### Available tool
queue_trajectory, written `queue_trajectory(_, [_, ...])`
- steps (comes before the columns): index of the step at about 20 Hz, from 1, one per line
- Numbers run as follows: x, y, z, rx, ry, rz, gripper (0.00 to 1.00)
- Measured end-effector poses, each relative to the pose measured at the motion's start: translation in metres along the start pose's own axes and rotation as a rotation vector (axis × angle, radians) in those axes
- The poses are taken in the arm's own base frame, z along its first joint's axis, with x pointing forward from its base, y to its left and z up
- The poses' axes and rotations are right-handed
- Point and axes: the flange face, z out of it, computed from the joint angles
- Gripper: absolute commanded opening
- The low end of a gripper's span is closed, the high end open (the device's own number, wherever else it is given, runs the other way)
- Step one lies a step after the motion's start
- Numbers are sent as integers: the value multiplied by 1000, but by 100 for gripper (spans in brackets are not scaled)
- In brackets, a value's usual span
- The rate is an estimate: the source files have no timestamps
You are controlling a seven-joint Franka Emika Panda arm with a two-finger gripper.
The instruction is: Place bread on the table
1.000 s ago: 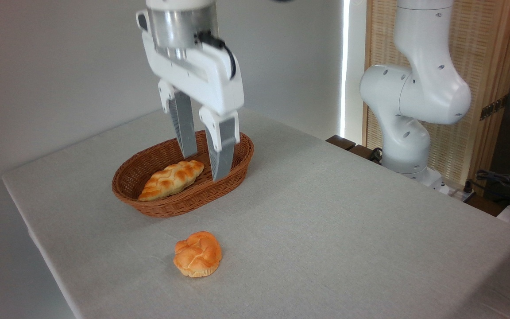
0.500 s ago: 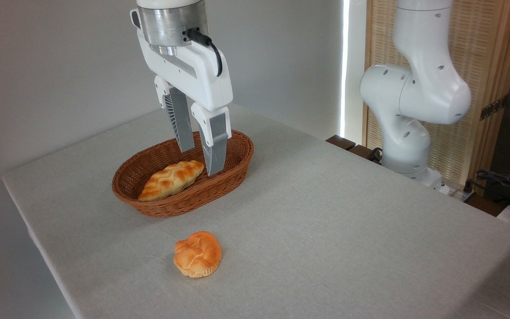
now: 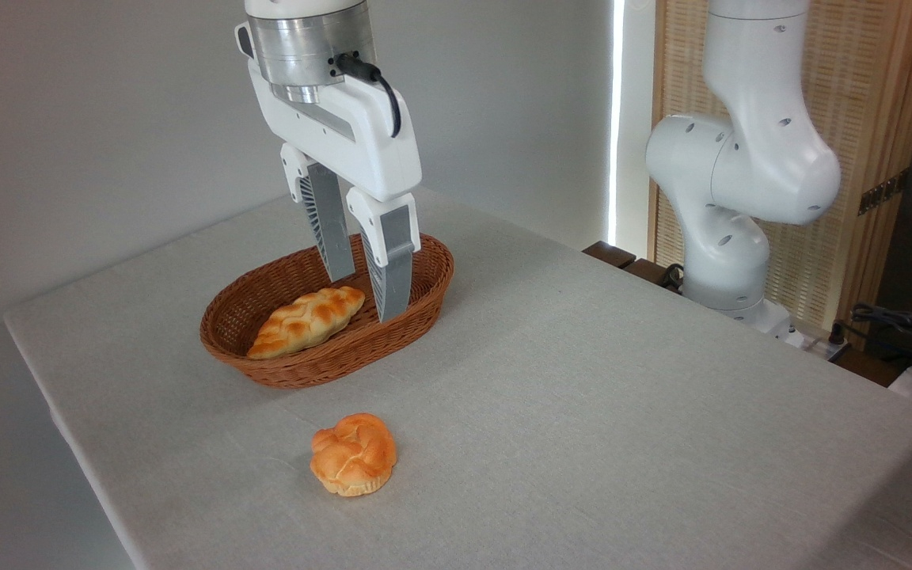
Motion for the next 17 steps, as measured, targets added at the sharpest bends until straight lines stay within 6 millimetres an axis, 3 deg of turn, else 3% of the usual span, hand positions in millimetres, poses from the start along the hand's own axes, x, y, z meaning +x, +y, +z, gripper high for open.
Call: queue_trajectory(17, [-1, -1, -1, 0, 3, -1, 100])
